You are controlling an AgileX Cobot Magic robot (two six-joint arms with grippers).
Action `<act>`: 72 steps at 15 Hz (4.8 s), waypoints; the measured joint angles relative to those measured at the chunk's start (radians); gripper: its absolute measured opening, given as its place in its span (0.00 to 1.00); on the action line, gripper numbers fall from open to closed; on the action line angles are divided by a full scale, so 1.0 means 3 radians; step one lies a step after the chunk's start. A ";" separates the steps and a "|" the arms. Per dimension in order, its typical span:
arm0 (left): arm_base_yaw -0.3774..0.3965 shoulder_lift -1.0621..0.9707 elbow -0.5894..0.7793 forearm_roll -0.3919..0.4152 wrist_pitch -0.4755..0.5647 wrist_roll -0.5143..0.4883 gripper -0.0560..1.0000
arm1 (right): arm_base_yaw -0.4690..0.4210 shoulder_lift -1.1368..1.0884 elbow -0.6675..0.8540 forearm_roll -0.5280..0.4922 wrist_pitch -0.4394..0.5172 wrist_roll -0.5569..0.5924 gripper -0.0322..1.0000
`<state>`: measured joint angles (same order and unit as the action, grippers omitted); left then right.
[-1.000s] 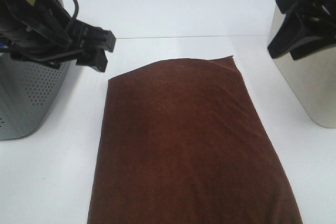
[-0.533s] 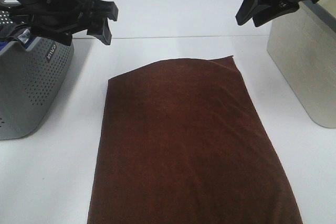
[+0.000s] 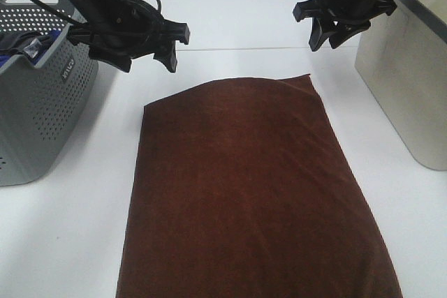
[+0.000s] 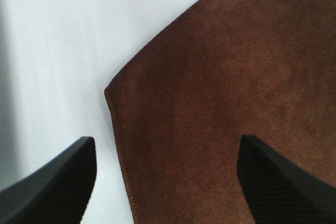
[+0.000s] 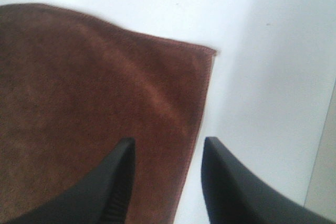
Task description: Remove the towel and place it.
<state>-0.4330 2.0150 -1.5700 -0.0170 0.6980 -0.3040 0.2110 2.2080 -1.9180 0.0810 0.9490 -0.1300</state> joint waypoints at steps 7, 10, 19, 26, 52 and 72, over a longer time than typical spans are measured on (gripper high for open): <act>0.0000 0.0033 -0.0020 -0.0010 0.0047 0.0000 0.73 | 0.0000 0.0873 -0.0667 -0.0270 -0.0110 0.0237 0.44; 0.0000 0.0033 -0.0020 -0.0010 0.0060 0.0000 0.73 | 0.0000 0.1037 -0.0703 -0.0270 -0.0240 0.0237 0.44; 0.0000 0.0033 -0.0020 -0.0010 0.0087 0.0000 0.73 | 0.0000 0.1167 -0.0713 -0.0310 -0.0400 0.0237 0.42; 0.0000 0.0047 -0.0023 -0.0010 0.0043 0.0000 0.73 | 0.0003 0.1170 -0.0743 -0.0297 -0.0223 0.0230 0.03; 0.0000 0.1117 -0.0443 0.0057 -0.0607 -0.0143 0.68 | 0.0000 0.0967 -0.0853 -0.0533 0.0490 0.0230 0.03; 0.0003 0.1143 -0.0553 0.0237 -0.0697 0.0183 0.09 | 0.0000 0.0967 -0.0853 -0.0530 0.0490 0.0230 0.03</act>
<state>-0.4320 2.3580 -1.7360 0.0540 0.4890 -0.2490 0.2110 2.4980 -2.1740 -0.0780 1.0960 -0.0610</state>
